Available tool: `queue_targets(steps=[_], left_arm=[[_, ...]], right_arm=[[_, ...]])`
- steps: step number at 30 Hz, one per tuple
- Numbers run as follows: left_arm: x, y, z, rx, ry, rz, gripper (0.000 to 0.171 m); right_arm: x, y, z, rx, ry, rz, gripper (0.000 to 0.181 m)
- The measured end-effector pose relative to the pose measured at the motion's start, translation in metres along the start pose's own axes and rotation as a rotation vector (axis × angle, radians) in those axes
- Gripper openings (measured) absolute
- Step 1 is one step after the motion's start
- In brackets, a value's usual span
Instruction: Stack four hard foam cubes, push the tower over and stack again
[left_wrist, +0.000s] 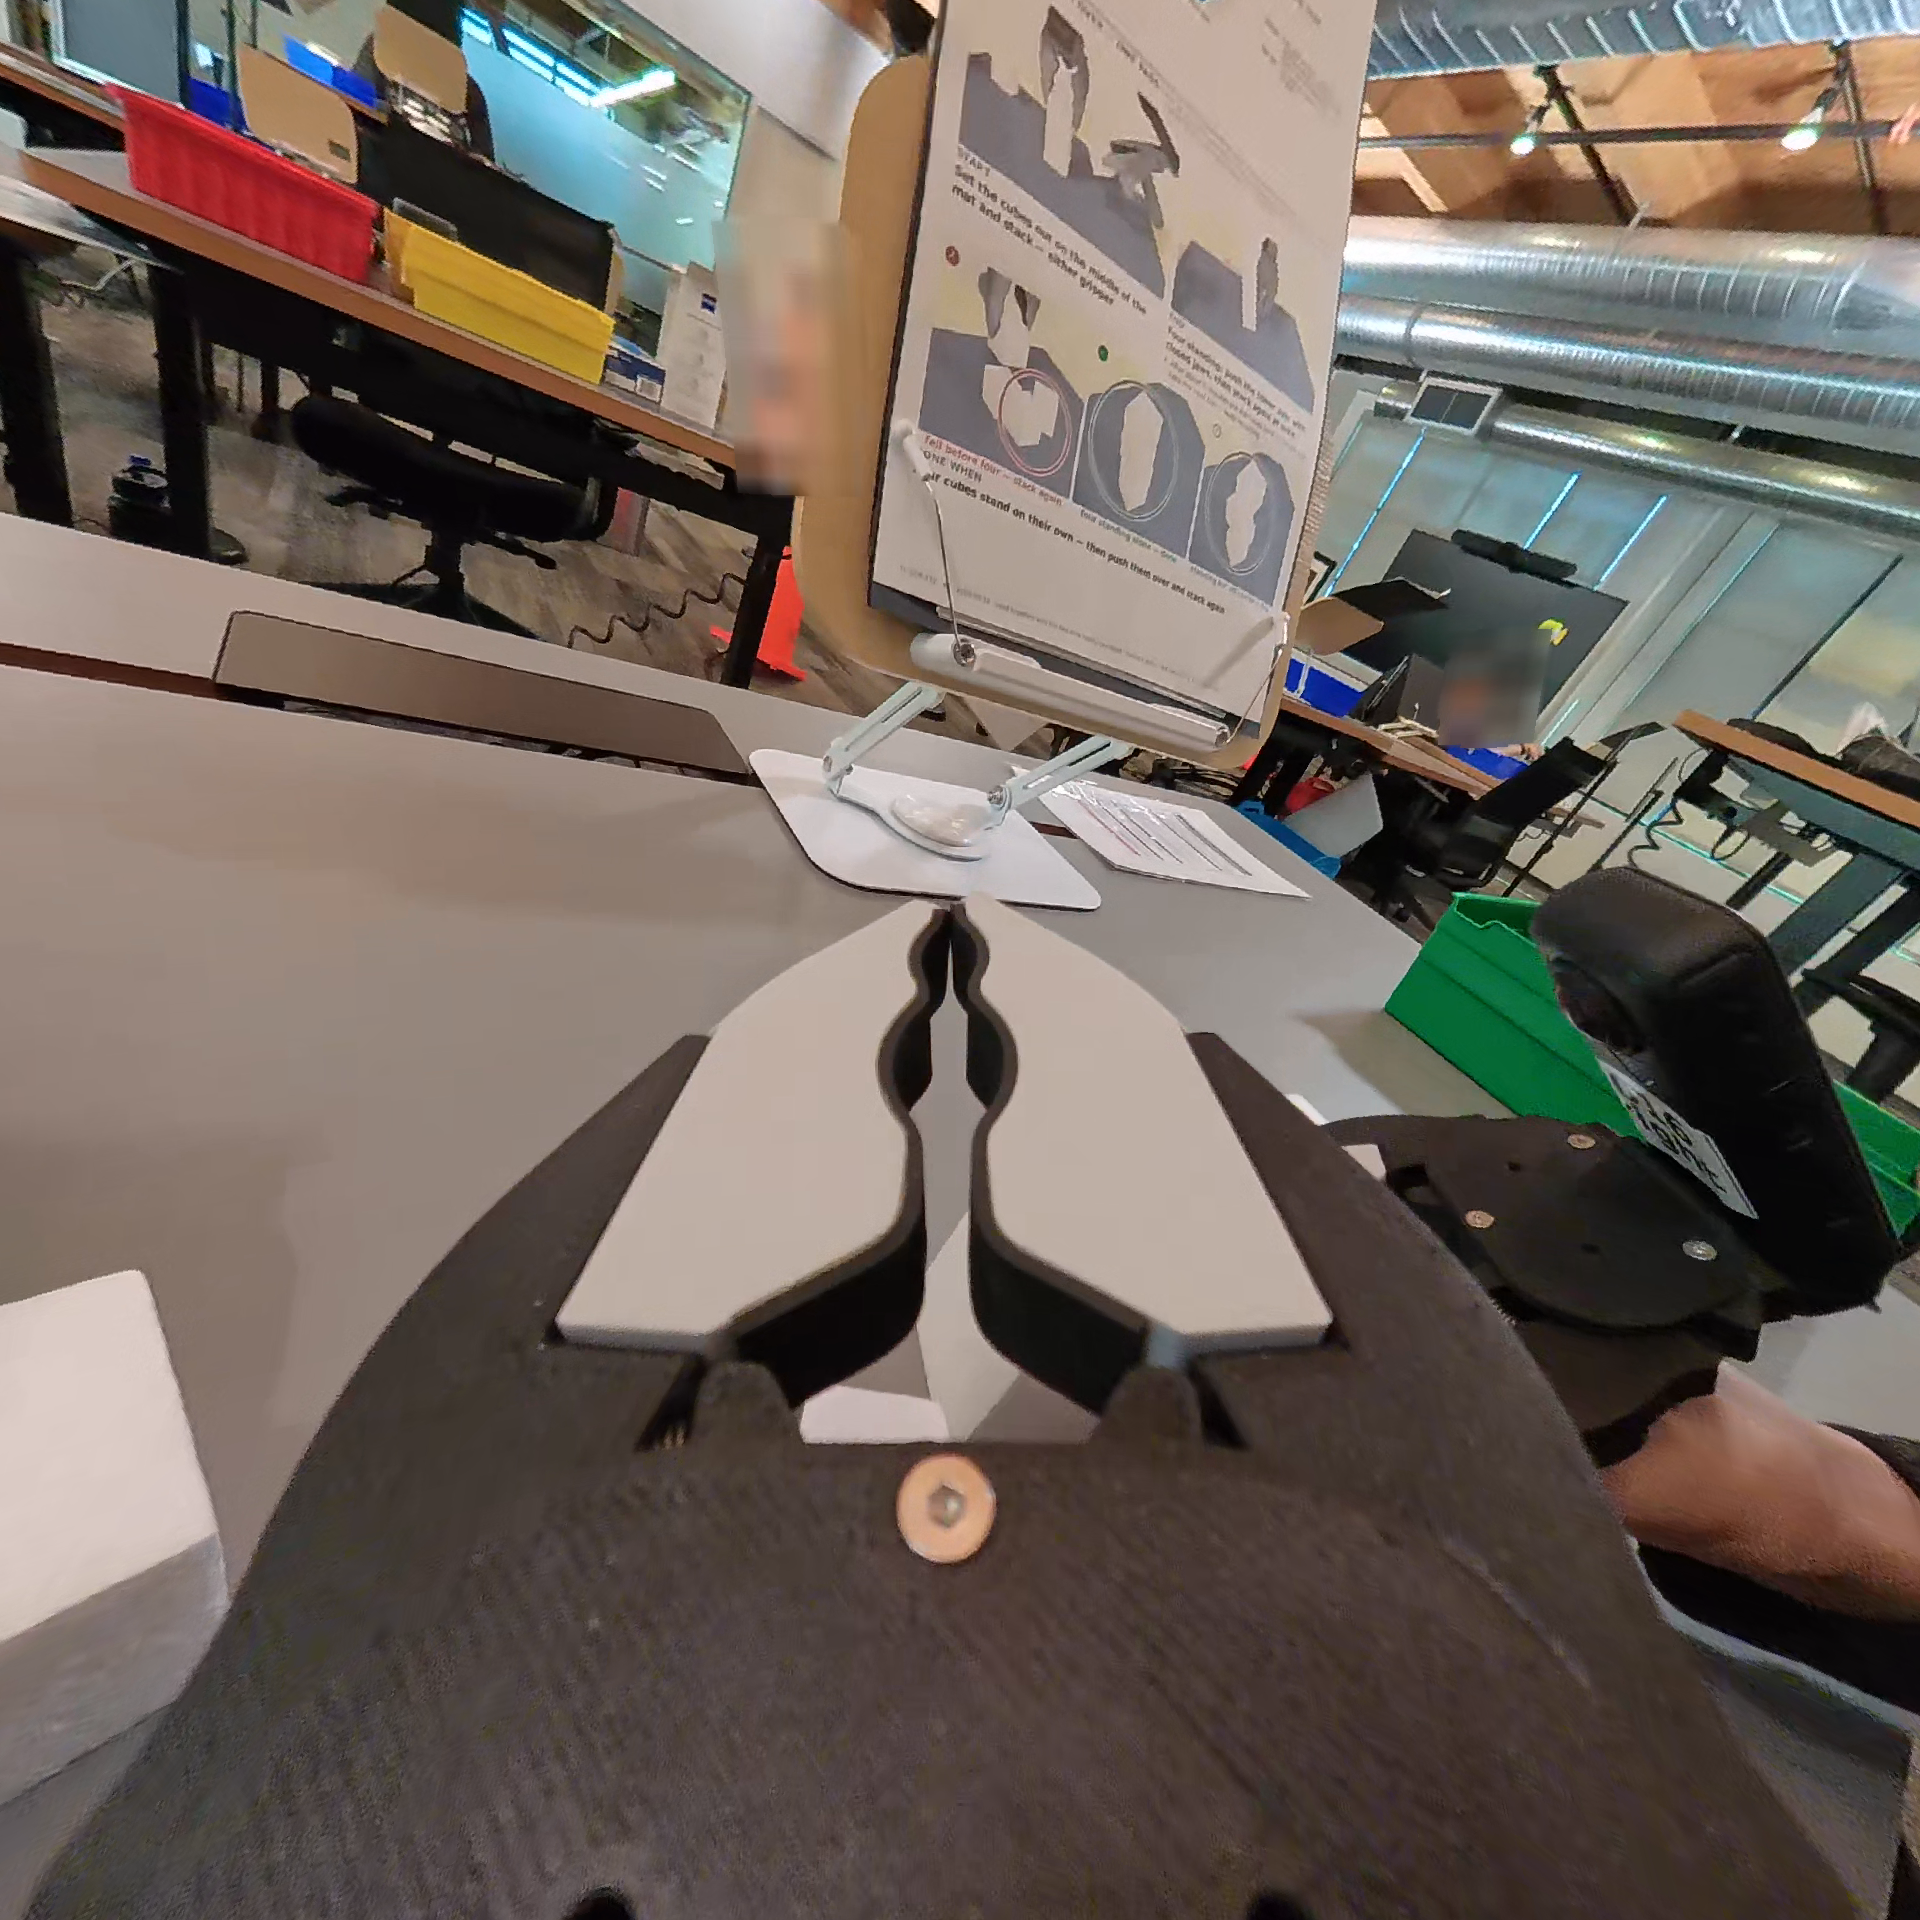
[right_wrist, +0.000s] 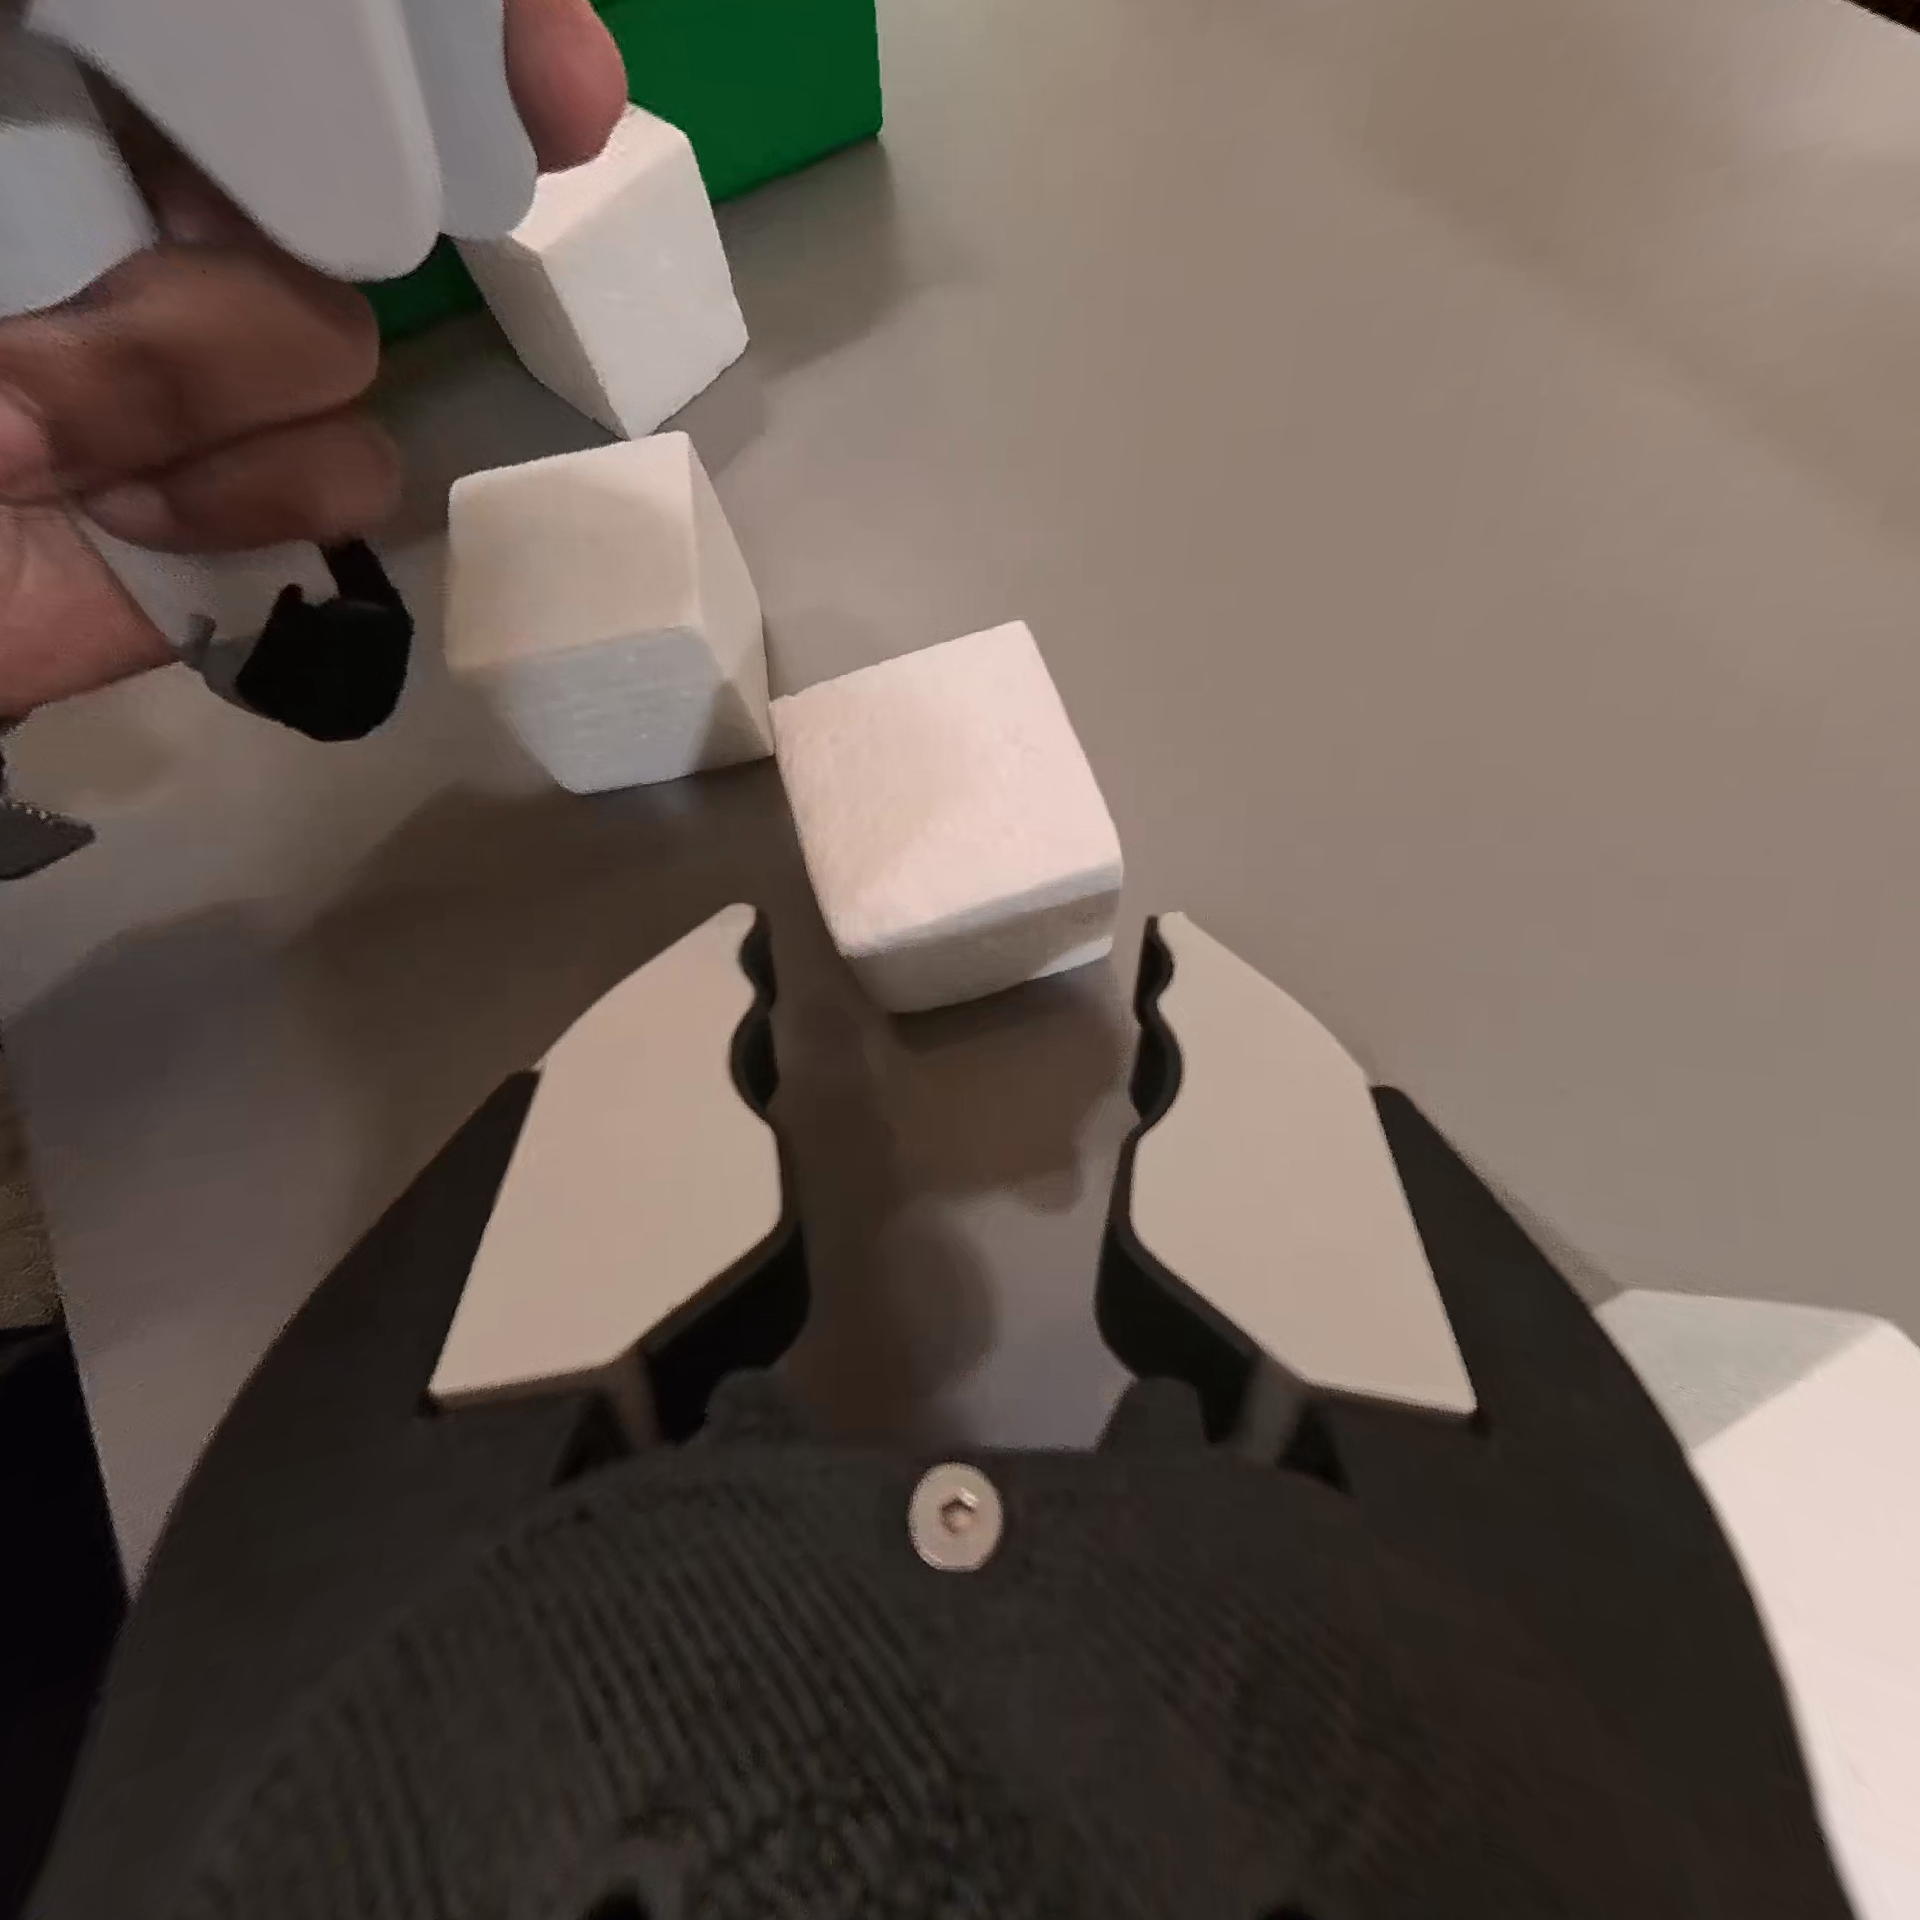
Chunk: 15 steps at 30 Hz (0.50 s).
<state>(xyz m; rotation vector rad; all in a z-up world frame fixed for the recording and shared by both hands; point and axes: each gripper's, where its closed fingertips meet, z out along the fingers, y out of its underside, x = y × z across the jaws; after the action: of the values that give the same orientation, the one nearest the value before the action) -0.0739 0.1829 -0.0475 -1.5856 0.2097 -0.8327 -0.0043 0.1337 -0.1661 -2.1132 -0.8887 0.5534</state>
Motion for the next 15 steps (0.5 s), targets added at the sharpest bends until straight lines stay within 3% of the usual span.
queue_targets(steps=[3,5,7,12,15], left_arm=[[-0.003,0.000,-0.001,0.002,-0.014,-0.003,0.000],[-0.003,0.001,0.000,0.000,-0.017,-0.005,0.000],[-0.003,0.002,0.001,-0.005,-0.017,0.001,0.000],[0.000,0.007,0.004,-0.022,-0.014,0.015,0.000],[0.002,0.009,0.005,-0.029,-0.011,0.017,0.000]], right_arm=[[-0.001,-0.005,-0.006,0.042,-0.005,0.014,0.036],[0.000,-0.013,-0.017,0.095,-0.020,0.024,0.028],[0.003,-0.017,-0.028,0.115,-0.034,0.028,0.032],[0.002,-0.011,-0.035,0.073,-0.098,0.043,0.061],[0.005,-0.011,-0.034,0.072,-0.056,-0.025,0.069]])
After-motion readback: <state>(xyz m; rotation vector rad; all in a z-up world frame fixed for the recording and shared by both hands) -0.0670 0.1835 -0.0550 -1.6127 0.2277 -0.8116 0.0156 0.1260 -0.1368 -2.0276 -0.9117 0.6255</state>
